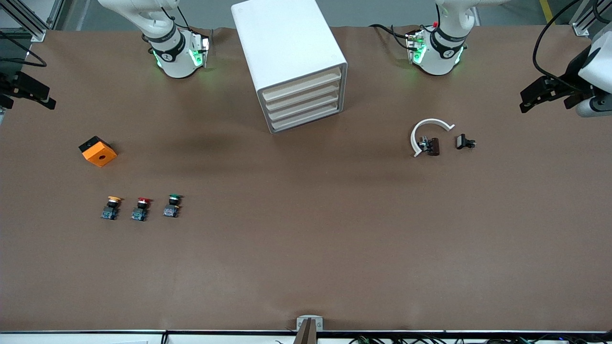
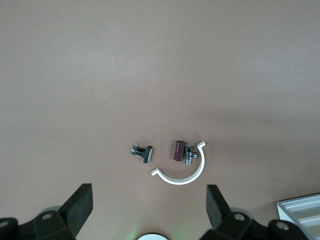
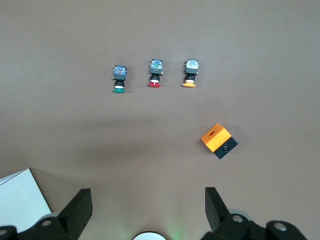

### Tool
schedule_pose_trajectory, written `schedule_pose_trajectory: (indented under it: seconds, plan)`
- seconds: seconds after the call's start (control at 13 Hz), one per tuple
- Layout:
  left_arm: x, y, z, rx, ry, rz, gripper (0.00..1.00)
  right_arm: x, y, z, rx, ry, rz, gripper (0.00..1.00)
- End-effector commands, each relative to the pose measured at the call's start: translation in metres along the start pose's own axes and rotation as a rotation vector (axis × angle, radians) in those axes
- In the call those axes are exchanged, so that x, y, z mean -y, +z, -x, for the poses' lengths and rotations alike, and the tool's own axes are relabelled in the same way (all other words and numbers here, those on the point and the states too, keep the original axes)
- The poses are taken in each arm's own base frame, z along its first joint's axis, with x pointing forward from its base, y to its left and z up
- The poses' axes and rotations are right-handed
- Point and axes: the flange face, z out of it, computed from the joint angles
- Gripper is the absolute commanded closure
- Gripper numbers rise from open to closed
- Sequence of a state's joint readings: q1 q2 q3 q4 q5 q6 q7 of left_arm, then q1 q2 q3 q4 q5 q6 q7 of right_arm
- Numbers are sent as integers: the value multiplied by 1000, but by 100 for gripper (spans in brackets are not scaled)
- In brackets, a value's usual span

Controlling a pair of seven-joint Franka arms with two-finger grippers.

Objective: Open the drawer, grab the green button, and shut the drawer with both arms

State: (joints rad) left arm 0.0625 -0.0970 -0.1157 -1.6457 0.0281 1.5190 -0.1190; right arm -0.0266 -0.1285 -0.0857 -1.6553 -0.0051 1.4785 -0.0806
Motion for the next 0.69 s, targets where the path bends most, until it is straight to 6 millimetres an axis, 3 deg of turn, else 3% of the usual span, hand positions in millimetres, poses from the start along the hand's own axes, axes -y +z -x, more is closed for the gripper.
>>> schedule_pose_trajectory:
  seconds: [0.0,0.61]
  plan:
    - [3,-6,-10,-12,11,11,0,6,-1,8,-19,-18,-14,0]
    - [-3,-6,-13,-6,6,11,0,5,1,6,-28,-12,-15,0]
